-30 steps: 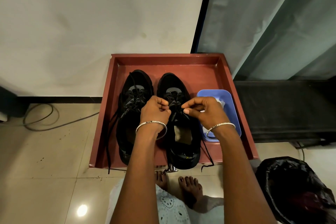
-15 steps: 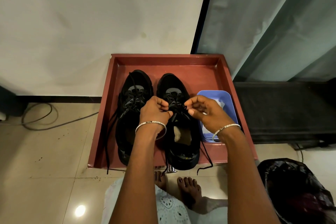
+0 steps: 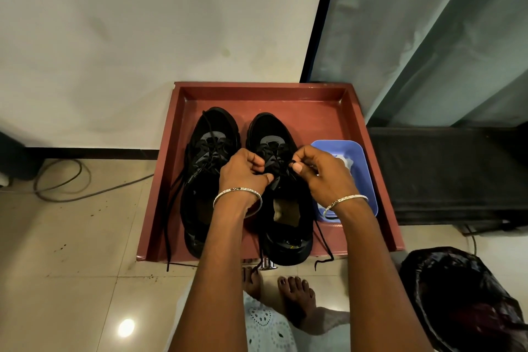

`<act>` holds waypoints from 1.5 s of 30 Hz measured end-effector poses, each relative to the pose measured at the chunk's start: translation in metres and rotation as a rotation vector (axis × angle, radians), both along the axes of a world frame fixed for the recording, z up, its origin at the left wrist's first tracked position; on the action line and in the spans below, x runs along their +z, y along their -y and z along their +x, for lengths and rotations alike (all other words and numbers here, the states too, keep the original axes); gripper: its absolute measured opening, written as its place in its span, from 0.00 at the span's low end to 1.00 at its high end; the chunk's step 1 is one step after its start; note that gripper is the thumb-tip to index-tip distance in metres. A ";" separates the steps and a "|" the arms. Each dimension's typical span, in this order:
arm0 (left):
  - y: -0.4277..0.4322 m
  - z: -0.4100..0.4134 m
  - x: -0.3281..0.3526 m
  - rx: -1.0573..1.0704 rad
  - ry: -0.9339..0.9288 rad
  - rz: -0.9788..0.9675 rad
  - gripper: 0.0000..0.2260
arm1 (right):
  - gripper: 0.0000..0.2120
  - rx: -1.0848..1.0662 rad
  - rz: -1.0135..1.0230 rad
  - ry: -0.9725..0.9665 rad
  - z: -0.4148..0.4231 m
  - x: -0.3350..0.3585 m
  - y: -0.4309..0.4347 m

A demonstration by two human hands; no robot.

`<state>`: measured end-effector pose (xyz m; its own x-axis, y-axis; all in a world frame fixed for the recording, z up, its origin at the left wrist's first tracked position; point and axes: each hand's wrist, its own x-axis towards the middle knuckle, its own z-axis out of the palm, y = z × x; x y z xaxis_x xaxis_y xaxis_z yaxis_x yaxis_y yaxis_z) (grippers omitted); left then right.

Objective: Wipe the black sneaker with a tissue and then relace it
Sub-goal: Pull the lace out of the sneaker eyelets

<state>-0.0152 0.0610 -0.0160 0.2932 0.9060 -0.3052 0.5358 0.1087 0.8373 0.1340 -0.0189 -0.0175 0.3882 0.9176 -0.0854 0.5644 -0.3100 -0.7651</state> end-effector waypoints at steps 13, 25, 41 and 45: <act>0.000 -0.002 0.001 -0.035 -0.040 0.032 0.08 | 0.06 -0.048 -0.026 -0.142 -0.001 0.000 -0.002; 0.002 -0.001 -0.002 -0.123 -0.047 0.133 0.09 | 0.05 -0.052 -0.057 -0.039 -0.001 0.003 -0.002; 0.000 -0.001 -0.005 -0.298 -0.106 0.173 0.05 | 0.04 -0.099 -0.078 -0.014 -0.005 0.005 -0.005; -0.002 -0.006 -0.001 -0.243 0.018 0.104 0.06 | 0.04 -0.099 -0.084 -0.018 -0.005 0.007 -0.004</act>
